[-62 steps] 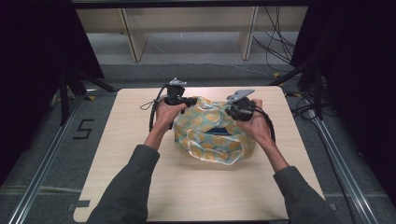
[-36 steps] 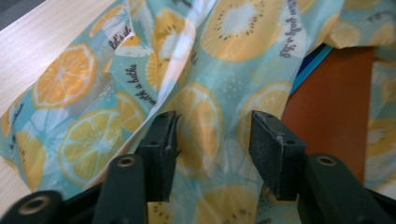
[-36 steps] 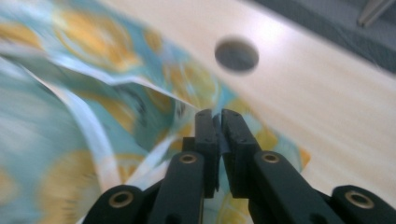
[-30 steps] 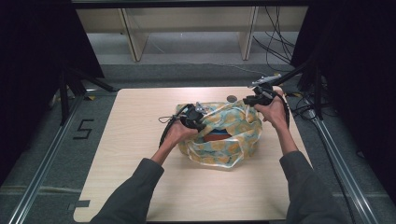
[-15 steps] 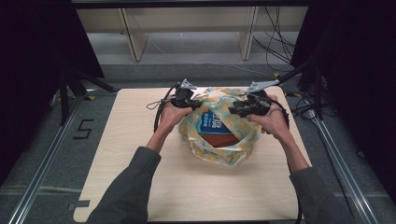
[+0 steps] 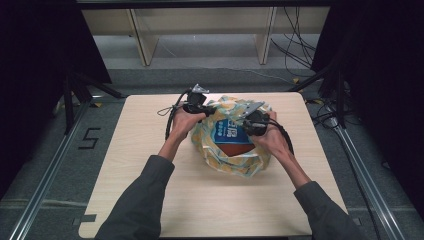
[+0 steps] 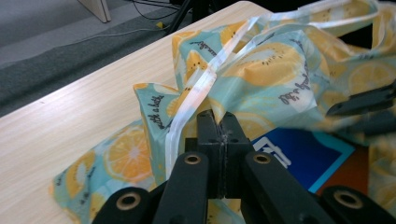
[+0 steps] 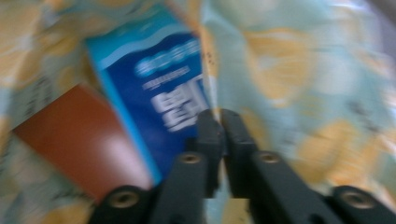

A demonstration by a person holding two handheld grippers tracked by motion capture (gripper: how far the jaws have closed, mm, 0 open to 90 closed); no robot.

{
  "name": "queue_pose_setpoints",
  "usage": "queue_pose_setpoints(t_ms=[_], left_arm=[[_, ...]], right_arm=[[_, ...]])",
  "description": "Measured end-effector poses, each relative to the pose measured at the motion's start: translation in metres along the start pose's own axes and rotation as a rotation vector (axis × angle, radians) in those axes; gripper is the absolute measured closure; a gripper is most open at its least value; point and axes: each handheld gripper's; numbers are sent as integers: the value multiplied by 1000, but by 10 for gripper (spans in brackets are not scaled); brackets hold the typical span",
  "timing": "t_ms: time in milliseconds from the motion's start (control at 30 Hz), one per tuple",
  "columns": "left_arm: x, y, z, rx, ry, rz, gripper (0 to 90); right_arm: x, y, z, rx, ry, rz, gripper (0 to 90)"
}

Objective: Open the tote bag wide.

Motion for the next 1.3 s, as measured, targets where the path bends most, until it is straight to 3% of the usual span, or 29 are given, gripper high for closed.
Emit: queue_pose_setpoints(t_ms=[67, 167, 200, 300, 367, 433, 467, 500, 533, 600, 633, 700, 733, 767, 800, 833, 867, 900, 933, 967, 1000, 1033, 1100, 1133, 1167, 1200, 1267, 1300], left_arm=[[-2, -1, -2, -1, 8, 0, 887], [-6, -9, -3, -30, 54, 15, 886], [-6, -12, -1, -38, 46, 11, 885], [-4, -19, 4, -21, 19, -5, 885], [-5, -23, 4, -2, 17, -18, 873], [-8, -26, 4, 43, 4, -53, 846], [-8, -26, 4, 43, 4, -53, 814], [-8, -28, 10, 62, 26, -67, 774], [-6, -27, 16, 57, 22, -53, 737], [-2, -19, 27, 84, -21, -31, 645], [-1, -15, 32, 85, -31, -10, 644], [-2, -8, 40, 32, -46, 17, 656], [-4, -6, 44, 6, -54, 1, 666], [-8, -7, 48, -10, -71, -47, 673], [-13, -9, 51, -28, -113, -111, 672], [-19, -10, 52, -26, -144, -172, 672], [-26, -12, 50, -26, -147, -214, 673], [-35, -13, 51, -23, -121, -218, 676], [-42, -9, 51, -33, -125, -227, 674], [-49, -6, 52, -44, -122, -204, 667], [-54, 1, 54, -47, -122, -187, 658], [-59, 7, 54, -45, -128, -161, 645], [-63, 19, 55, 1, -119, -107, 618], [-64, 25, 54, 30, -119, -90, 602], [-62, 30, 52, 62, -146, -91, 584], [-60, 33, 50, 83, -150, -87, 566], [-57, 33, 49, 85, -122, -87, 522], [-56, 29, 50, 80, -106, -90, 508]], right_arm=[[0, 4, 16, -50, -35, 53, 900], [2, 6, 42, -81, -142, 113, 900], [3, 5, 49, -83, -178, 113, 900], [4, -8, 68, -137, -195, 82, 900], [1, -20, 76, -127, -233, 68, 900], [-5, -34, 79, -133, -249, 22, 900], [-7, -42, 79, -129, -257, 8, 900], [-10, -48, 79, -116, -266, -11, 900], [-12, -54, 78, -124, -286, -28, 900], [-14, -65, 75, -123, -268, -71, 900], [-15, -69, 73, -129, -261, -82, 900], [-17, -72, 73, -124, -254, -96, 900], [-17, -71, 73, -117, -255, -100, 900], [-18, -72, 73, -113, -250, -97, 900], [-19, -71, 73, -110, -268, -89, 900], [-19, -69, 73, -100, -267, -84, 889], [-18, -65, 74, -93, -279, -73, 851], [-18, -60, 75, -79, -306, -49, 802], [-18, -55, 76, -63, -324, -25, 756], [-17, -48, 73, -26, -358, 6, 712], [-16, -40, 73, -24, -354, 26, 653], [-16, -32, 71, 10, -374, 43, 599], [-14, -14, 69, 63, -365, 92, 551], [-14, -4, 65, 70, -385, 111, 528], [-14, 4, 62, 85, -353, 138, 520], [-13, 14, 54, 91, -367, 149, 504], [-15, 28, 45, 90, -317, 177, 488], [-16, 34, 38, 89, -327, 159, 479]])
Point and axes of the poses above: each handheld gripper's, and its own axes: y roughly backward along the jaws, x roughly out of its top, z roughly to its right, and after that the axes turned 2 degrees about -z, right-handed
